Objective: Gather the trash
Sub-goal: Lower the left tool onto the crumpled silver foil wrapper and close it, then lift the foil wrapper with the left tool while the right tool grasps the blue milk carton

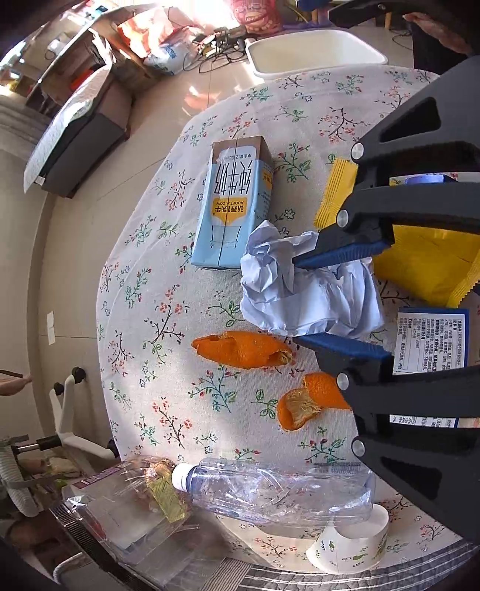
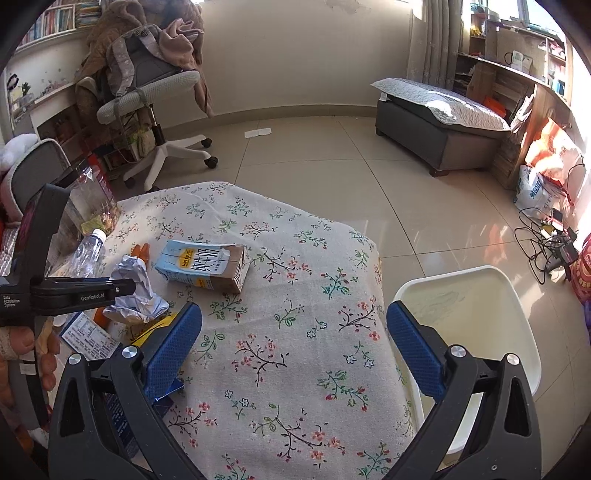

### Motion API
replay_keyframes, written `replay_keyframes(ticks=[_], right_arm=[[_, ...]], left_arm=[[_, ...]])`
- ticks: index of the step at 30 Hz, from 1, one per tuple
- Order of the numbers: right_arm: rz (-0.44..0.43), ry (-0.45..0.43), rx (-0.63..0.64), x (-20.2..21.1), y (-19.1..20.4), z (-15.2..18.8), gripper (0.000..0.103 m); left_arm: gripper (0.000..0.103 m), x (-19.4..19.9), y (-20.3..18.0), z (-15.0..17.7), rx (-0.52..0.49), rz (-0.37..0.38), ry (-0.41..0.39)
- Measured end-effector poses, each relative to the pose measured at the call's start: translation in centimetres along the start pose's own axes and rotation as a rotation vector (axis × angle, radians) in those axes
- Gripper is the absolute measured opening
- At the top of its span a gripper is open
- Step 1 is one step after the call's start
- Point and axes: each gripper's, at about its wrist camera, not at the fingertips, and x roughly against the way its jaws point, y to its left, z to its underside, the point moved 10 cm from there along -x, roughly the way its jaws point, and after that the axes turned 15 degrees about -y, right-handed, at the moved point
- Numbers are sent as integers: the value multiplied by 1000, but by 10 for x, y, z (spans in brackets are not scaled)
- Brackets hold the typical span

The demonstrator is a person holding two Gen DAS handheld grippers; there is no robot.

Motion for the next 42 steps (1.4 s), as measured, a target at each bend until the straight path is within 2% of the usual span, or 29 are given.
replay_keyframes(ticks=[1, 2, 6, 7, 13, 18, 26, 29, 30, 32, 33, 34, 35, 40, 42], right_arm=[[-15, 1, 27, -4, 4, -2, 96], [-32, 9, 54, -8, 10, -3, 96], [-117, 32, 194, -27, 38, -11, 96], [-136, 27, 236, -33, 46, -14, 96], [-237, 85, 505, -76, 95, -17, 96], [-307, 123, 546, -100, 122, -14, 96], [-320, 206, 685, -135, 145, 11, 95], [-340, 266, 660, -141, 148, 20, 78], [-352, 283, 636, -142, 147, 20, 66], [-350, 264, 585, -141, 148, 14, 57], [-344, 253, 553, -139, 148, 9, 49], [-349, 257, 510, -138, 147, 4, 22], [-336, 262, 468, -137, 145, -1, 13], [-317, 218, 310, -121, 135, -28, 0], [-338, 226, 244, -116, 134, -33, 0]], left_arm=[[24, 5, -1, -2, 12, 12, -12], [22, 10, -1, -6, 23, 20, -26], [19, 31, -2, -22, 40, 53, -83], [10, 36, -2, -26, 44, 59, -97], [9, 72, 7, -49, 83, 85, -189], [9, 85, 25, -61, 136, 74, -232], [9, 93, 46, -69, 211, 87, -253], [9, 89, 49, -67, 219, 85, -243], [9, 88, 50, -67, 222, 83, -240], [9, 86, 52, -66, 228, 79, -238], [9, 86, 52, -66, 231, 76, -239], [9, 87, 52, -66, 234, 73, -241], [9, 88, 53, -66, 235, 67, -246], [9, 95, 57, -71, 247, 52, -275], [9, 96, 58, -71, 250, 51, -278]])
